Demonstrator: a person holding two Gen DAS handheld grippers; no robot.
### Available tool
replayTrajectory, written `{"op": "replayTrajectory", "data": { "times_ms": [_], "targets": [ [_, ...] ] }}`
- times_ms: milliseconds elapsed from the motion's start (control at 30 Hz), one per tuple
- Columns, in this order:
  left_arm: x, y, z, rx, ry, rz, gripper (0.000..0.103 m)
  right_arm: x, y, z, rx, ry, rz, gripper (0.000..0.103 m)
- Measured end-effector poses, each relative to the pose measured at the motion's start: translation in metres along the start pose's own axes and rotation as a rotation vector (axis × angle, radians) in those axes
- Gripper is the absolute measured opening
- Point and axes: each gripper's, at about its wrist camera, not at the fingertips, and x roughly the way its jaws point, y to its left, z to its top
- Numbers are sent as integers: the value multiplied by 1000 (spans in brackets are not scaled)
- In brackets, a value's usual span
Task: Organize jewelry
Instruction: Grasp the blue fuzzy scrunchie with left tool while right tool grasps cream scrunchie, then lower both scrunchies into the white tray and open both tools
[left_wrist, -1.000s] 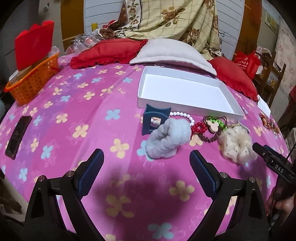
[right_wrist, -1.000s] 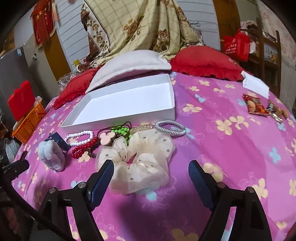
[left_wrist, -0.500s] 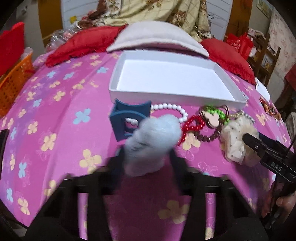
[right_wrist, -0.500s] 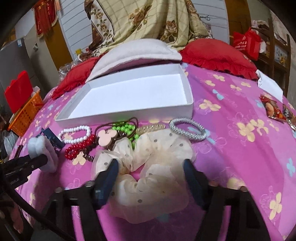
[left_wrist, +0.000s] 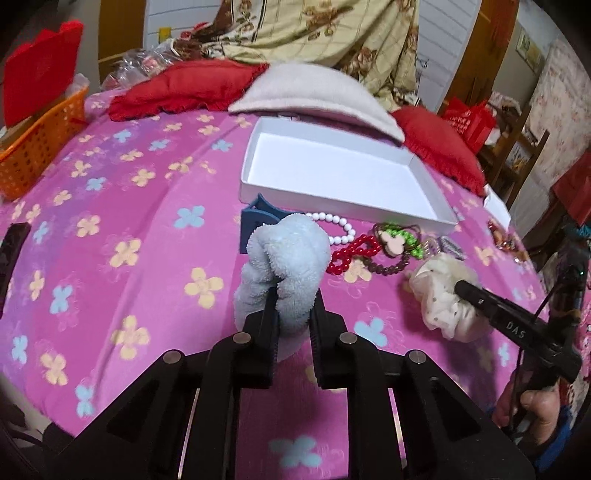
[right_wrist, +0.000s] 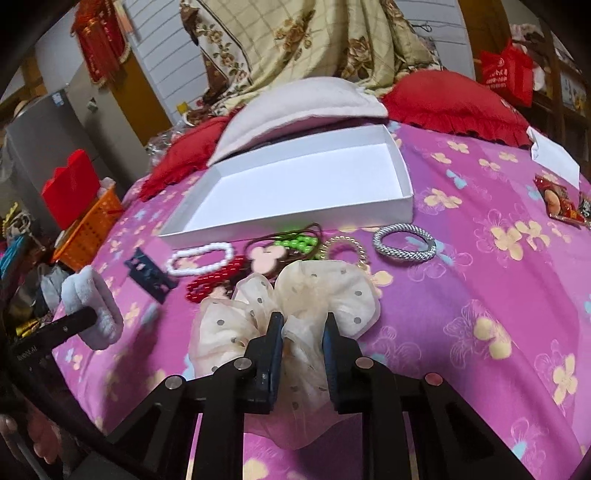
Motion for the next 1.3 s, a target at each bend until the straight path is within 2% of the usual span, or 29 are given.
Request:
{"op": "replayTrajectory", "data": {
  "times_ms": [333, 467, 633, 800, 933, 1167, 1300],
  "targets": [
    [-57, -9, -4, 56, -89, -25, 13, -43, 23, -4, -40, -56, 36, 19],
    [-63, -13, 3, 84, -96, -46, 13, -46, 25, 0, -47, -59, 42, 19],
    [-54, -14, 26, 116, -78, -61, 13, -44, 21, 22, -39, -69, 65, 19],
    [-25, -13, 65, 128, -56, -41, 13, -27, 14, 61, 6, -80, 89, 19],
    [19, -10, 110, 116, -15, -36, 13, 4, 10, 101, 52, -85, 83, 19],
    [118, 1, 180, 62, 87, -17, 13, 96, 7, 166, 119, -4, 70, 19],
    [168, 7, 200, 58, 135, 15, 13, 145, 4, 188, 150, 53, 59, 19]
  ]
}}
